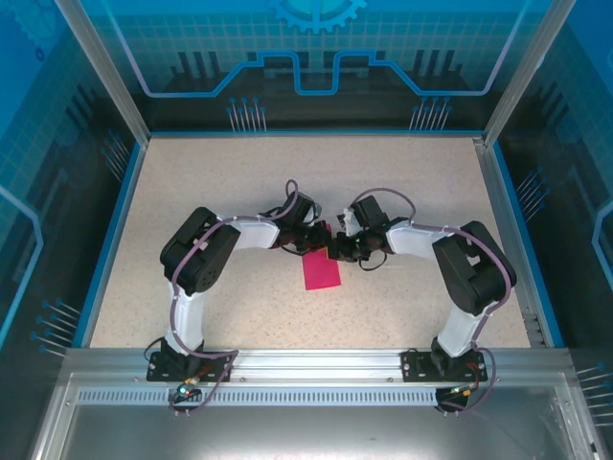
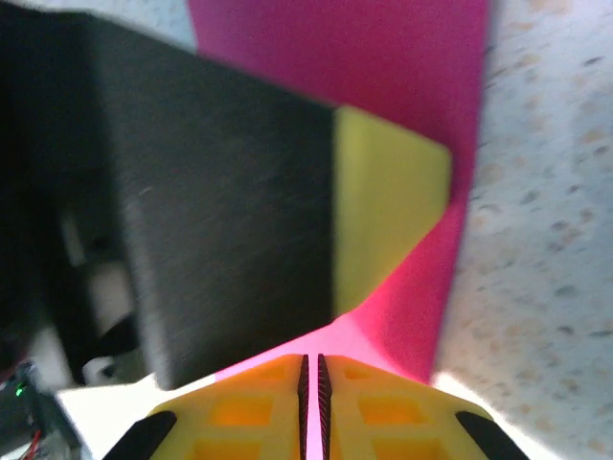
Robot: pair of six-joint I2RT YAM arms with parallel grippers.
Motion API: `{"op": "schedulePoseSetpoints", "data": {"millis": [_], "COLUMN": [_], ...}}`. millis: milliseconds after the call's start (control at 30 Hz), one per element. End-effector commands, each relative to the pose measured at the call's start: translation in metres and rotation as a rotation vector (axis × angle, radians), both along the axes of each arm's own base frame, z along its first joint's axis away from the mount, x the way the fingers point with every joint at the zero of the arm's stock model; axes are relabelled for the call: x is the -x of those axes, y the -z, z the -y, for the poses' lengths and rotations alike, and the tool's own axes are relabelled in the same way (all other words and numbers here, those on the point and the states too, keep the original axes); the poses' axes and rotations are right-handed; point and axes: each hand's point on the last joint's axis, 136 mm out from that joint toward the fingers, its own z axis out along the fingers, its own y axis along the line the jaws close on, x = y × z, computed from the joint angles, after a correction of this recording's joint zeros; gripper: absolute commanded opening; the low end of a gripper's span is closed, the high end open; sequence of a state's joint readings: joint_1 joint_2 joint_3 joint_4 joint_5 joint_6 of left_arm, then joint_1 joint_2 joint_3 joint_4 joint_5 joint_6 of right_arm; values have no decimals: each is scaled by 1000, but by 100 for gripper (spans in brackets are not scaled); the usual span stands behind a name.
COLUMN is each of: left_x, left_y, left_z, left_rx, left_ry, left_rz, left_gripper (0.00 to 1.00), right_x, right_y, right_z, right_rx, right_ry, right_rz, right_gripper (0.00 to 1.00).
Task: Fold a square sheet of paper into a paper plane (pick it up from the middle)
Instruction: First fold in half a square sheet of paper at the center of the table.
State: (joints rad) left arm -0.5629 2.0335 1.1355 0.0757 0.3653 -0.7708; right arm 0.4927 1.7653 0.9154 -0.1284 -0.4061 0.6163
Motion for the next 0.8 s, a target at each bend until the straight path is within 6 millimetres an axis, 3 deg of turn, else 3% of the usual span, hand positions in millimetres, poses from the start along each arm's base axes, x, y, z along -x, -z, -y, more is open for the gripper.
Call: {"op": "schedulePoseSetpoints", "data": {"millis": [0, 400, 767], "left_x": [24, 24, 25], "left_y": [37, 35, 38], "left_z": [-29, -27, -30], "left_rx": [-107, -93, -110], "left_ry": [-44, -51, -59], "left_rz": [-136, -147, -151], "left_gripper": [0, 0, 0], "right_x": [-15, -7, 50], "right_y": [4, 22, 39], "right_z": [1, -3, 14], "right_rx": [21, -8, 63], "right_ry": [54, 39, -95], "right_rz": [57, 84, -28], "right_gripper": [13, 13, 13]}}
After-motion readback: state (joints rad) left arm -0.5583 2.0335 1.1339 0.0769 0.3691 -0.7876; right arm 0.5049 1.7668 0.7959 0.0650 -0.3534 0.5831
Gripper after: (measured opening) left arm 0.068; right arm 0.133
